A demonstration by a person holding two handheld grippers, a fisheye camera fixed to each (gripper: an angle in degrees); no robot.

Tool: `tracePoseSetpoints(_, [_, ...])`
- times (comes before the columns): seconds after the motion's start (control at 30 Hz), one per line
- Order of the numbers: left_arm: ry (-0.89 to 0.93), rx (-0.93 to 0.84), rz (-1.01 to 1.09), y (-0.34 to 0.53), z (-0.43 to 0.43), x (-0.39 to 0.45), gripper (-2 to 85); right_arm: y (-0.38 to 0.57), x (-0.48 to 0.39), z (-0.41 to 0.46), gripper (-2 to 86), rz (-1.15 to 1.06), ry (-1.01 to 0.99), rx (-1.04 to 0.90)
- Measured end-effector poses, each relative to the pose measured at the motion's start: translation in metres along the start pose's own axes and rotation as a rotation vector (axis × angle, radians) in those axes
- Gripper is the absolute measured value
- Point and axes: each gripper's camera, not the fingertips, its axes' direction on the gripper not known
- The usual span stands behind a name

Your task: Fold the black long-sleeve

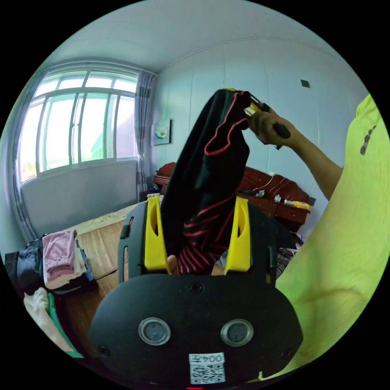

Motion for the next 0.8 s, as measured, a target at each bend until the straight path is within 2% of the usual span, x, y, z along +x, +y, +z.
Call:
tracePoseSetpoints(0.07, [0.041,0.051,-0.013,0.005,0.001,0.004,18.0,0.006,0.006,0.012,4.4,0.019,0.031,-0.033])
tracePoseSetpoints(0.13, [0.174,0.082,-0.102,0.014,-0.001,-0.007,3.4,0.008,0.009,0.015,4.4,0.027,0.084,-0.040])
tracePoseSetpoints(0.2, [0.246,0.064,-0.205,0.020,0.000,-0.026,1.7,0.008,0.016,0.010,4.4,0.048,0.135,-0.023])
tracePoseSetpoints(0.27, [0.221,0.108,-0.331,0.028,-0.010,-0.049,0.7,0.009,0.027,-0.004,4.6,0.088,0.177,0.016])
tracePoseSetpoints(0.37, [0.288,0.213,-0.482,0.037,-0.025,-0.086,0.0,0.011,0.042,-0.012,4.8,0.145,0.189,-0.019])
tracePoseSetpoints(0.53, [0.277,0.068,-0.438,0.035,0.003,-0.077,-0.3,0.016,0.065,-0.023,4.9,0.247,0.179,-0.057])
tracePoseSetpoints(0.8, [0.290,0.159,-0.314,0.076,0.045,-0.008,-0.4,0.003,0.101,-0.062,5.0,0.379,0.081,-0.134])
